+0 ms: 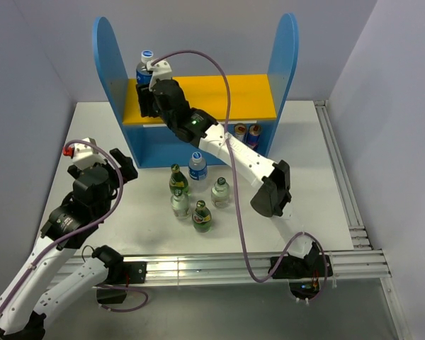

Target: Place and organize the beverage onto the shelf

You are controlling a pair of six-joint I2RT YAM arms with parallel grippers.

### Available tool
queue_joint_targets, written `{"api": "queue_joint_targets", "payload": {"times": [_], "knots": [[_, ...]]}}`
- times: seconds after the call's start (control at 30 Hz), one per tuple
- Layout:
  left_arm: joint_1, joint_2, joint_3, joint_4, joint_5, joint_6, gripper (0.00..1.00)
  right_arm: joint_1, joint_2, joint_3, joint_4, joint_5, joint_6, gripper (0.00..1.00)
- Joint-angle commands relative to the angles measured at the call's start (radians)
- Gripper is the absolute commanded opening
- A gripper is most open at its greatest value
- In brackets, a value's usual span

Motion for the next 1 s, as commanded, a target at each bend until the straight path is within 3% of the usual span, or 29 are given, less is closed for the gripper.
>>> {"api": "queue_joint_targets", "payload": {"times": [0.0, 0.47, 0.5, 0.53, 0.57, 0.77, 0.87, 0.97], "knots": [[0.014, -0.009, -0.002, 0.030, 0.006, -0.006, 0.99, 0.032, 0.023, 0.041, 0.163, -0.046, -0.031, 0.00], [0.023, -0.015, -0.005, 0.032, 0.012, -0.004, 0.99, 0.079, 0.082, -0.054, 0.293, 0.164, -0.274, 0.02], [0.023, -0.015, -0.003, 0.032, 0.015, -0.004, 0.99, 0.079, 0.086, -0.058, 0.298, 0.167, -0.281, 0.07], [0.023, -0.015, -0.003, 0.032, 0.017, -0.004, 0.99, 0.079, 0.088, -0.061, 0.301, 0.174, -0.288, 0.26], [0.026, -0.013, -0.005, 0.034, 0.018, -0.004, 0.99, 0.079, 0.089, -0.069, 0.305, 0.179, -0.294, 0.37], [0.031, -0.015, -0.006, 0.032, 0.023, -0.004, 0.99, 0.078, 0.111, -0.080, 0.336, 0.204, -0.316, 0.83], [0.031, -0.013, -0.005, 0.032, 0.024, -0.003, 0.99, 0.072, 0.119, -0.084, 0.339, 0.202, -0.310, 0.99], [0.031, -0.013, -0.005, 0.034, 0.024, -0.003, 0.99, 0.066, 0.119, -0.097, 0.344, 0.210, -0.307, 1.00]]}}
